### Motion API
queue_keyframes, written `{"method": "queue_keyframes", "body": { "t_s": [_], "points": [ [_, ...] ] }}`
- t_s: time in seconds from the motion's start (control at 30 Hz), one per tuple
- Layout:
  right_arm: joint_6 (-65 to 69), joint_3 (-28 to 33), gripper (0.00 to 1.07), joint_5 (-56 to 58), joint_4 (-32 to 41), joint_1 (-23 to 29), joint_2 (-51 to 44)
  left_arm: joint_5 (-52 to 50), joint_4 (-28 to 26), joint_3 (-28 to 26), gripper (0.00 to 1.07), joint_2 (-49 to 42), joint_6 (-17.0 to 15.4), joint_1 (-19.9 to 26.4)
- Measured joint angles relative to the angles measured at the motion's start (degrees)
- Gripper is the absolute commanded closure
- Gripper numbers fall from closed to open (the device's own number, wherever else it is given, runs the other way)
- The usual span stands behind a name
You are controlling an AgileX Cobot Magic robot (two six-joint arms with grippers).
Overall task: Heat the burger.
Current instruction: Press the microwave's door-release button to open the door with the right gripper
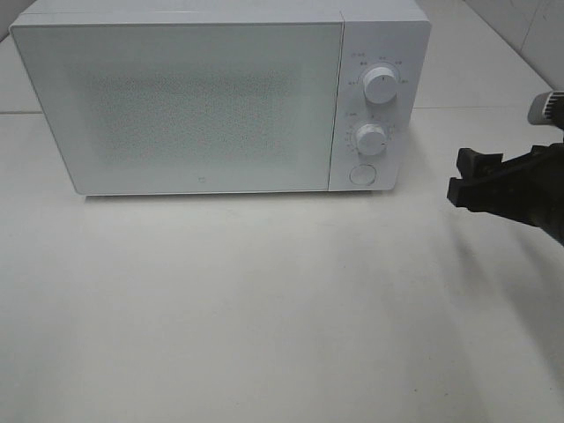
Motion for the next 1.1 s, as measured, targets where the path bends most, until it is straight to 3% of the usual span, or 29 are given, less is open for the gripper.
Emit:
{"method": "queue_keyframes", "body": {
  "t_s": [0.23,0.53,0.73,0.97,1.1],
  "points": [
    [-1.89,0.00,0.32,-5.90,11.29,11.97,4.76,0.00,0.00,0.00,0.06,0.00,0.00,0.00],
    [-3.38,-1.43,0.32,-8.71,21.89,23.32,9.17,0.00,0.00,0.00,0.06,0.00,0.00,0.00],
    [-4.53,-4.70,0.32,-8.94,26.47,27.04,11.69,0.00,0.00,0.00,0.06,0.00,0.00,0.00],
    [-3.67,-6.25,0.32,-8.88,27.10,27.67,12.55,0.00,0.00,0.00,0.06,0.00,0.00,0.00],
    [4.01,-6.30,0.33,-8.94,27.22,27.67,12.55,0.00,0.00,0.00,0.06,0.00,0.00,0.00]
  ]
}}
